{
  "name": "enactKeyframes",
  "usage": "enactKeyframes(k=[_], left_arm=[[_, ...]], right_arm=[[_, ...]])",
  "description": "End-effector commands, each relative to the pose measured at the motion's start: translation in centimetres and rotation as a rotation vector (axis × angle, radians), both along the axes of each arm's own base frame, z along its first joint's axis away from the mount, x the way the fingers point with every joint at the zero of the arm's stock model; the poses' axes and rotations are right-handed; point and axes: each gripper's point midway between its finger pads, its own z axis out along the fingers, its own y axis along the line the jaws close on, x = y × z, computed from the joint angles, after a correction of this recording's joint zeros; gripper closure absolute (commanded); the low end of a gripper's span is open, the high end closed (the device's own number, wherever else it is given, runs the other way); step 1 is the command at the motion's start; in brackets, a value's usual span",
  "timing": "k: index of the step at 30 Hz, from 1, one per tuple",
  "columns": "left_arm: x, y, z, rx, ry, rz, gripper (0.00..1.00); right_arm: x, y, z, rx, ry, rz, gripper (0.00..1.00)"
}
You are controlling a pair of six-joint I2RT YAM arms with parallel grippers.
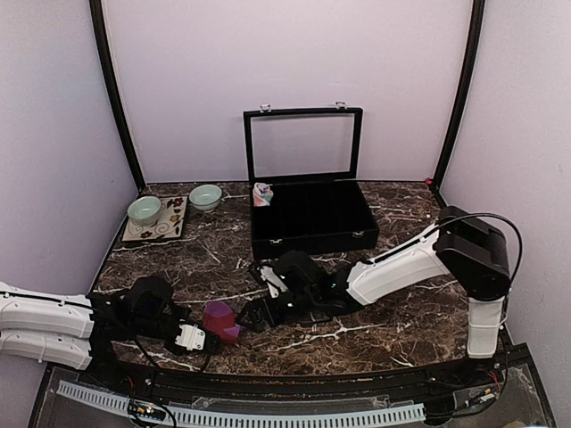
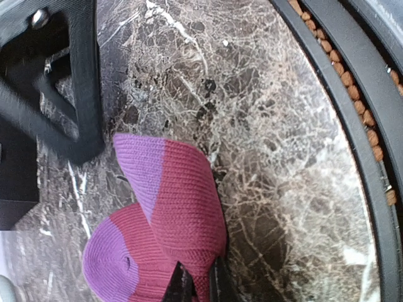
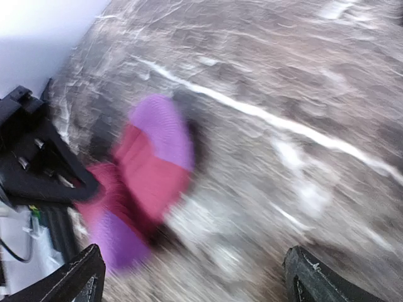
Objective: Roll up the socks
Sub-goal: Roll the sock at the center of the board.
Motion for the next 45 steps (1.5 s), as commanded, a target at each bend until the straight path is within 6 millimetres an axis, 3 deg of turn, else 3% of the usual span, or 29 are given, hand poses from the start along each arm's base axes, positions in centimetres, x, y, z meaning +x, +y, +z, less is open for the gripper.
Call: enactKeyframes(k=[1,5,9,15,17,20,22,27,31,34,37,45], left_arm=[[-2.9,0.7,-1.0,0.027,0.241,-0.002,1.0],[-4.2,1.6,-1.6,0.073,0.332,-0.018,1.0],[-5.1,2.1,-2.1,0.102,0.374,-0.033,1.0],[-5.0,1.9,-2.0,0.127,0.384,-0.05,1.0],[-4.8,2.0,-2.1,0.151,0.394,-0.046,1.0],[-4.6,2.0,-2.1,0.165,0.429,-0.041,1.0],[-4.6,2.0,-2.1,0.174,0.445,-0.041,1.0],[-4.7,2.0,-1.8,0.203,0.503,-0.044,1.0],[-4.0,2.0,-1.6,0.204,0.527,-0.029,1.0],[-3.9,2.1,-1.6,0.208,0.551,-0.039,1.0],[-4.1,2.1,-1.6,0.235,0.594,-0.057,1.0],[-3.7,2.5,-2.5,0.404,0.886,0.064,1.0]], right_arm=[[1.5,-5.6,0.3,-0.045,-0.169,-0.119,0.01],[3.1,-8.5,3.8,0.08,-0.272,-0.269,0.01],[2.4,-8.9,6.8,0.118,-0.447,-0.267,0.01],[1.4,-9.4,8.2,0.173,-0.569,-0.245,0.01],[1.2,-10.8,10.9,0.292,-0.619,-0.294,0.01],[2.3,-13.7,12.7,0.419,-0.561,-0.456,0.01],[2.6,-13.6,12.4,0.464,-0.504,-0.447,0.01],[0.7,-9.8,10.5,0.364,-0.552,-0.202,0.01],[-2.9,-8.2,10.4,0.289,-0.761,-0.022,0.01],[-5.3,-6.2,6.6,0.042,-0.928,0.135,0.01],[-7.4,-4.1,4.6,-0.094,-1.065,0.27,0.01],[-10.5,0.0,2.6,-0.078,-1.124,0.521,0.06]])
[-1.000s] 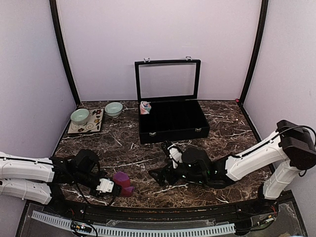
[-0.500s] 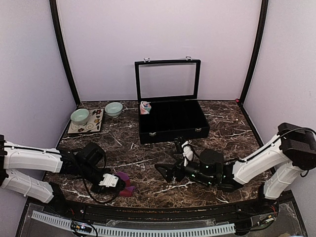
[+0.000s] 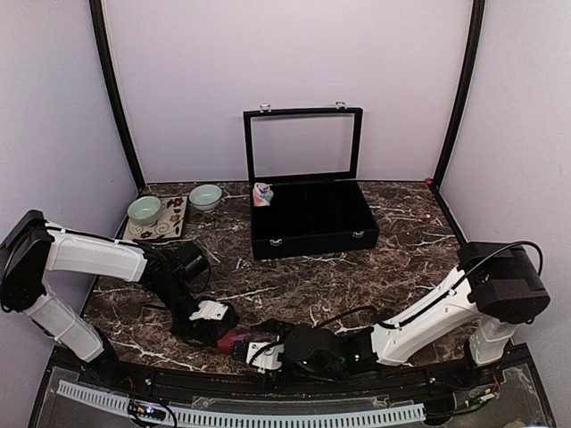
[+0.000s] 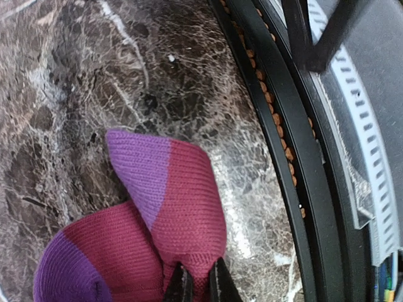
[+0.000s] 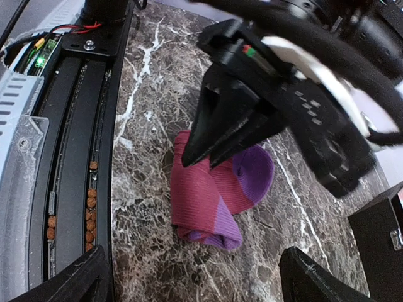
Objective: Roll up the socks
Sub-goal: Roll the sock at the center of the board.
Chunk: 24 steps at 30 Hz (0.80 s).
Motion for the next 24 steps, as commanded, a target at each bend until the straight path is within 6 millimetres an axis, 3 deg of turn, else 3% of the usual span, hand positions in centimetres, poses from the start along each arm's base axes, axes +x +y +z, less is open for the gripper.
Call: enactKeyframes(k=[1,6,15,24], left_arm=[[-2.2,3.4,-2.5,0.236,0.245,0.073,1.0],[-1.3,2.9,-2.2,0.147,0.156,0.086,1.0],[-0.9,2.8,-3.0,0.138,0.139,0.104,1.0],[0.4,3.0,-2.8,0.115,0.102,0.149,0.99]], right_arm=[[-0.8,2.1,-1.2,-0.07,-0.084,0.122,0.07],[-0.5,3.9,-2.5,-0.068,-0.058,0.183,0.14],[2.5,6.4,-3.5,-0.062,-0.005,0.209,0.35],[2.5,5.8,-6.4,-0.12,0.037,0.205,0.49]])
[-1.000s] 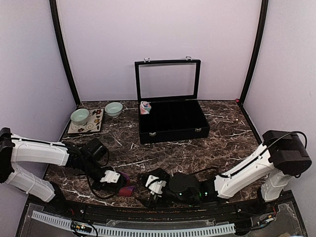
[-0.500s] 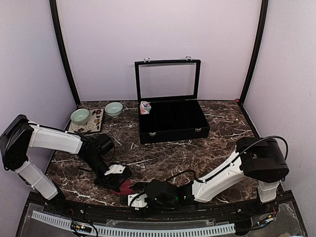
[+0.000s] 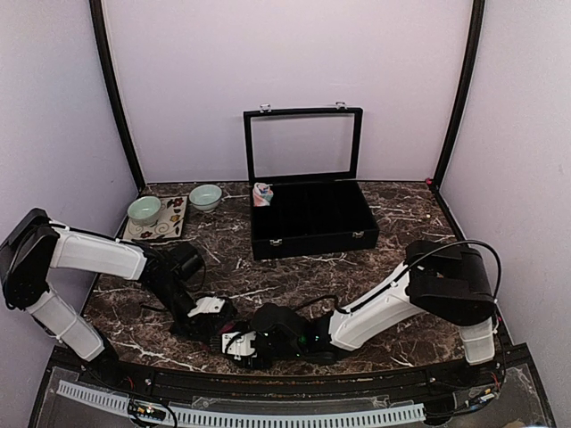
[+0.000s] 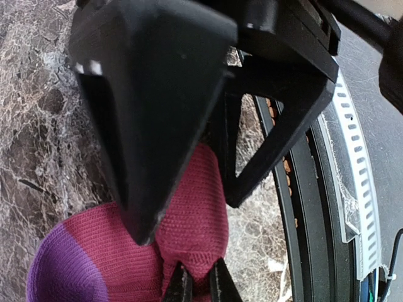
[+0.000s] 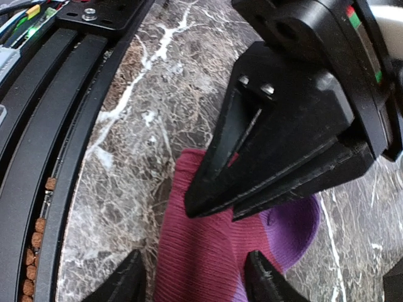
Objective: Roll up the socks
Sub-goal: Roll the sock at the center of the board.
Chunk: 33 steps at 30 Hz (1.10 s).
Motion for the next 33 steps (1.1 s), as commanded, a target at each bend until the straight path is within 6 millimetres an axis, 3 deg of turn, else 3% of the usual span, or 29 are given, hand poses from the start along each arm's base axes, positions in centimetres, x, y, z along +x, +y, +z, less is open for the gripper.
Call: enactKeyframes(k=[1,6,8,10,13,15,16,22,25,30,33], left_arm=[[0.2,2.7,-2.6,0.138,-0.008,0.053,0.97],[0.3,2.6,-2.4,0.125,-0.013,0.054,0.83],[0.4,2.7,-2.3,0.128,-0.02,0.055,0.68],[0.5,2.8,-2.1,0.131,-0.029,0.062,0.56],[1.0,3.2,-1.3,0.123,-0.043,0.097,0.52],[1.5,3.6,-0.4,0.106,-0.065,0.123,0.44],[1.6,3.9,-0.1,0.099,-0.075,0.129,0.44],[2.3,4.9,2.7,0.033,-0.011,0.185,0.43],[3.2,4.7,2.9,0.031,-0.007,0.205,0.44],[8.0,3.5,1.9,0.073,-0.019,0.349,0.57],[9.3,2.3,2.1,0.057,0.032,0.378,0.65]], right_arm=[[-0.4,0.0,-1.7,-0.026,0.033,0.005,0.53],[-0.2,0.2,-3.9,-0.08,0.057,-0.01,0.8],[-0.1,0.9,-3.7,-0.077,0.072,-0.015,0.87],[0.0,0.7,-4.1,-0.087,0.094,-0.028,0.91],[0.0,0.1,-4.3,-0.094,0.137,-0.055,0.94],[0.0,-0.1,-4.1,-0.093,0.165,-0.077,0.95],[-0.1,-1.1,-4.9,-0.118,0.18,-0.089,0.95],[-0.5,-3.0,-5.3,-0.144,0.232,-0.127,0.97],[-0.6,-3.6,-5.8,-0.177,0.237,-0.132,0.97],[-0.5,-3.9,-5.8,-0.213,0.233,-0.135,0.98],[-0.4,-4.0,-6.1,-0.244,0.229,-0.142,0.99]])
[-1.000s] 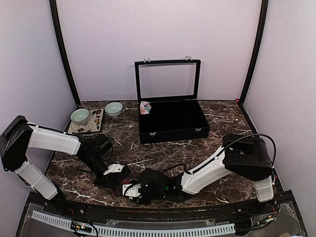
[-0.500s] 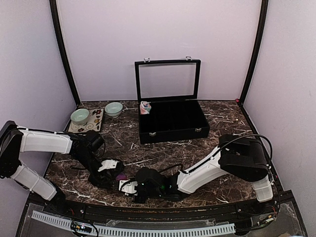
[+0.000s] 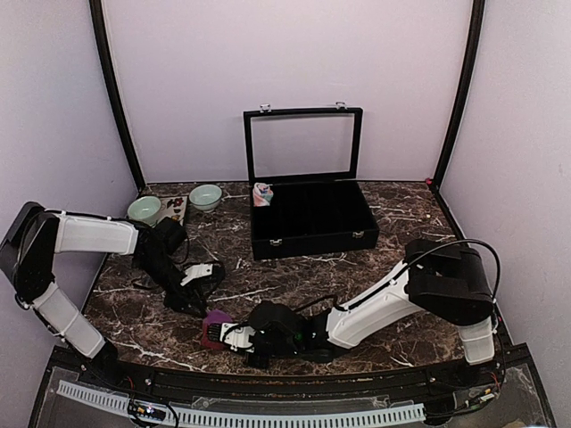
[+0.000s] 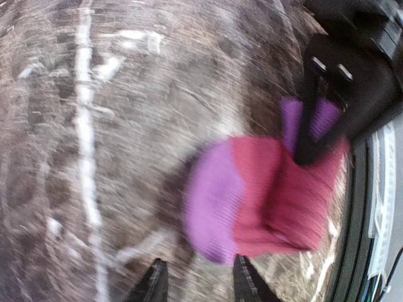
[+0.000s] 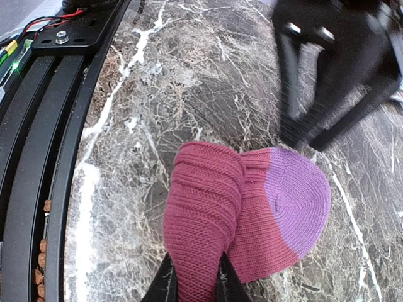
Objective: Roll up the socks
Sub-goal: Roll the sock at the center of the board.
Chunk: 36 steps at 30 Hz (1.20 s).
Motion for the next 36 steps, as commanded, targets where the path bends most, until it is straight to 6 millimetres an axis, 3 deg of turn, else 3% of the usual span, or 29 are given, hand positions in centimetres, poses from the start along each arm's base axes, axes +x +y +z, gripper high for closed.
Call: enactKeyframes(k=[1,9,13,16,19,23,26,28,32,36], left_arm=[[2.6,-1.8,0.5,-0.031,0.033,0.078,0.69],[1.5,-3.2,-0.5,-0.06,0.118,0.052,0.93],[1.2,-3.6,-0.2,-0.075,0.145,0.04,0.89],[2.4,-3.3,0.4,-0.057,0.091,0.057,0.84],[4.8,-1.8,1.6,-0.055,-0.012,0.122,0.72],[9.0,2.6,4.4,-0.021,-0.227,0.267,0.7],[10.0,5.9,7.2,-0.017,-0.354,0.313,0.7],[8.7,6.9,9.0,-0.021,-0.436,0.252,0.71],[3.8,6.1,11.0,-0.097,-0.547,0.069,0.74],[-0.6,4.4,10.5,-0.134,-0.639,-0.079,0.7]], right_arm=[[-0.5,-4.0,-5.6,-0.253,0.056,-0.017,0.99],[-0.3,-4.0,-6.8,-0.287,0.077,-0.047,1.0],[-0.4,-2.7,-6.7,-0.288,0.113,-0.054,1.0],[-0.4,-2.5,-6.7,-0.289,0.141,-0.067,1.0],[-0.7,-3.0,-7.2,-0.306,0.174,-0.08,1.0],[-1.0,-3.5,-8.4,-0.365,0.251,-0.11,1.0],[-1.1,-3.7,-8.9,-0.374,0.356,-0.139,1.0],[-0.8,-3.7,-8.8,-0.353,0.442,-0.173,1.0],[-0.1,-2.9,-7.0,-0.243,0.635,-0.209,1.0],[1.3,-1.5,-4.8,-0.16,0.696,-0.23,1.0]])
